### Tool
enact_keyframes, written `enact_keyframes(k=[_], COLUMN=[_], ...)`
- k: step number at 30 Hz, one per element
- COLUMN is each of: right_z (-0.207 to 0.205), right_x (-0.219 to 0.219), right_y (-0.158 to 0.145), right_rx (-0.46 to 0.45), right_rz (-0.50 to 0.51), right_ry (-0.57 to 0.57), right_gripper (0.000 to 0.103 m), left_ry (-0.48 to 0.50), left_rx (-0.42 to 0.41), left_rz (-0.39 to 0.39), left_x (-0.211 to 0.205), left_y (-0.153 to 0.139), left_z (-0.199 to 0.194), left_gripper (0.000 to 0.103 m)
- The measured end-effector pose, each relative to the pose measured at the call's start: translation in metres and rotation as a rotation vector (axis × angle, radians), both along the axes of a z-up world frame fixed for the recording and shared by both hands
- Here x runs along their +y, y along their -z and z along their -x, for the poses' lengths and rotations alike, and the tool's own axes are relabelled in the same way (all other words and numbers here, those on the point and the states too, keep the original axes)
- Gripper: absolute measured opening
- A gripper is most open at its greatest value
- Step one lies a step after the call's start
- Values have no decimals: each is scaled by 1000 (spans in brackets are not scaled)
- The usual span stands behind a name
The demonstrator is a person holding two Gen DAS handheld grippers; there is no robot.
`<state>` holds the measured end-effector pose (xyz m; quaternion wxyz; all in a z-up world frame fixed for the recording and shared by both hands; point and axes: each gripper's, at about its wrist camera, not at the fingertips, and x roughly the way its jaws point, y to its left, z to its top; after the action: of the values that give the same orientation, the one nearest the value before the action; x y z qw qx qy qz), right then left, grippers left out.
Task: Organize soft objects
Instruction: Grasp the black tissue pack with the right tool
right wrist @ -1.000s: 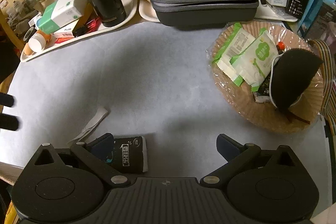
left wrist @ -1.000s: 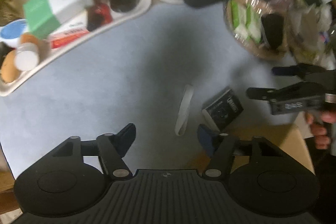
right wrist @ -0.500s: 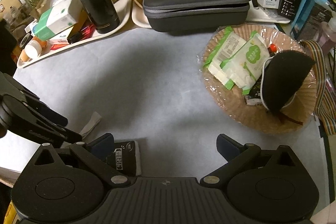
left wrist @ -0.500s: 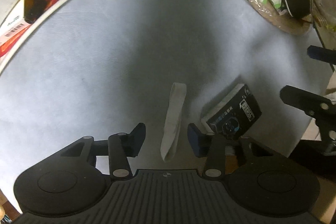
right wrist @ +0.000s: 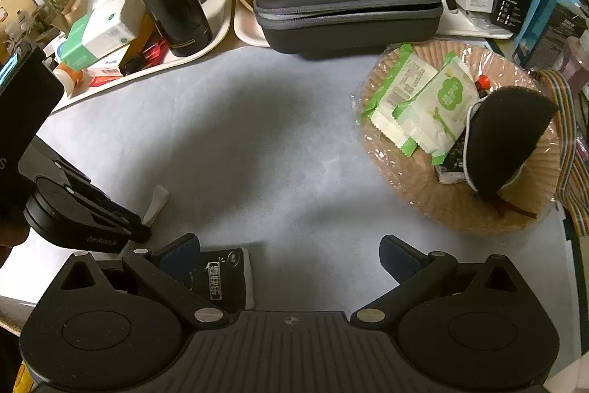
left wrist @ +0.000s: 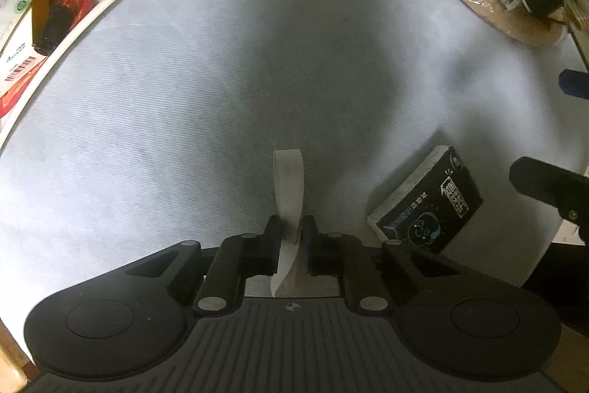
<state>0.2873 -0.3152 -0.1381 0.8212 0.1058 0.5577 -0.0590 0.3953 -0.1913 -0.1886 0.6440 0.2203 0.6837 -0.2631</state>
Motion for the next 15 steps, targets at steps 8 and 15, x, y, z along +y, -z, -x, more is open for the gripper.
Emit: enact_keyframes(k=[8,15], right_z=[0,-6], right_x=[-1,0], right_y=[-1,-5], right_rx=[-22,-51], right_rz=[46,106], right_ry=[-45,-249], right_gripper=[103,103], left_ry=[-37,-122], left_rx=[-103,-183], left_rz=[23,97], left_x=[12,42], left_y=[-24,-68], left_z=[-3,-5], left_gripper=[4,4])
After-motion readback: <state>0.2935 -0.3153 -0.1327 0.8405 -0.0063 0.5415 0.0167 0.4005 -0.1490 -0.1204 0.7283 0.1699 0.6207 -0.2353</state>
